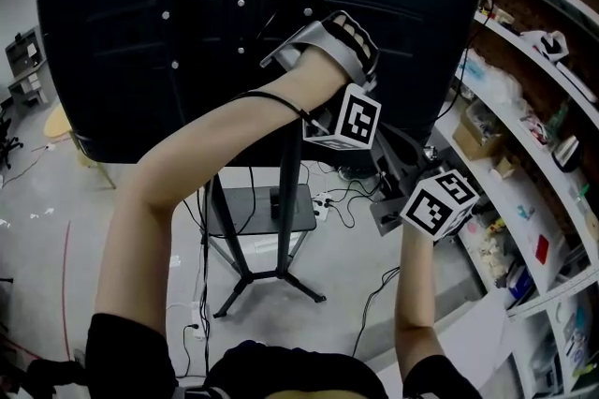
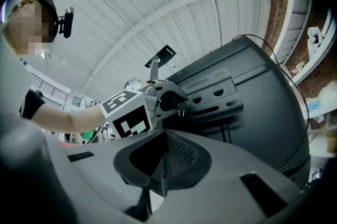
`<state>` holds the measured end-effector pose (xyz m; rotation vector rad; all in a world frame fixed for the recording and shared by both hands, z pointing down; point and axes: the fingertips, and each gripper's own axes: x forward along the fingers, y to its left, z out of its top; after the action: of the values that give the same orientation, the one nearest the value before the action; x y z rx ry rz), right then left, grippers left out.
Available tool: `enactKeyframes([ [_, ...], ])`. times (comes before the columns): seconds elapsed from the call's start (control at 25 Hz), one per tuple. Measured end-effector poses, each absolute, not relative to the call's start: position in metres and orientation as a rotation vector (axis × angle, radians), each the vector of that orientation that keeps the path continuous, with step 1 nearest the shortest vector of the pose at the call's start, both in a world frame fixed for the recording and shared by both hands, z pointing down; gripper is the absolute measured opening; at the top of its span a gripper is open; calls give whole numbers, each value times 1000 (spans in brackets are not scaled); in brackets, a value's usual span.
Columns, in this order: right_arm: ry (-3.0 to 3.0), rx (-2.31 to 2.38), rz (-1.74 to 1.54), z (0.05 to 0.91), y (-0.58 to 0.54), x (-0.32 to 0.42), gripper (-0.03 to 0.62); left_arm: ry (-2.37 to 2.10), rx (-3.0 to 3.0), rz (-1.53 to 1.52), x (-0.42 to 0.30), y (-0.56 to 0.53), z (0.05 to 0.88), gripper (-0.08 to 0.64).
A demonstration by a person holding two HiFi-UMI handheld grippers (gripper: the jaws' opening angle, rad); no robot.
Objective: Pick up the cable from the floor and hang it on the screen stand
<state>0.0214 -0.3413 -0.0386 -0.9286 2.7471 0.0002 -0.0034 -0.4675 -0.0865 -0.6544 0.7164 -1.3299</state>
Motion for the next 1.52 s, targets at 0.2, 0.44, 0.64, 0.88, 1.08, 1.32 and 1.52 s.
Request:
enactKeyframes([
  [0.2, 2735, -951, -34, -24, -326, 28, 25, 861, -780, -1232, -11, -463, -91, 49],
  [0.44, 2723, -983, -84, -12, -313, 38, 25, 984, -810, -1125, -24, -448, -105, 171],
  [0.64, 2712, -981, -90, -11, -307, 32, 25, 1072, -1052, -1053, -33, -435, -95, 324],
  [0.88, 2720, -974, -101, -3, -302, 10, 25, 1172, -1177, -895, -52, -394, -75, 324],
  [1.08, 2705, -990, -167, 14, -301, -4, 25, 1202, -1485, -806, -64, -368, -23, 322],
  [1.32, 2644, -1056, -156, 32, -295, -17, 25, 1338, -1849, -623, -91, -340, 29, 221],
  [1.52, 2635, -1072, -88, 38, -283, -39, 25, 1481, -2141, -405, -108, -313, 54, 145],
])
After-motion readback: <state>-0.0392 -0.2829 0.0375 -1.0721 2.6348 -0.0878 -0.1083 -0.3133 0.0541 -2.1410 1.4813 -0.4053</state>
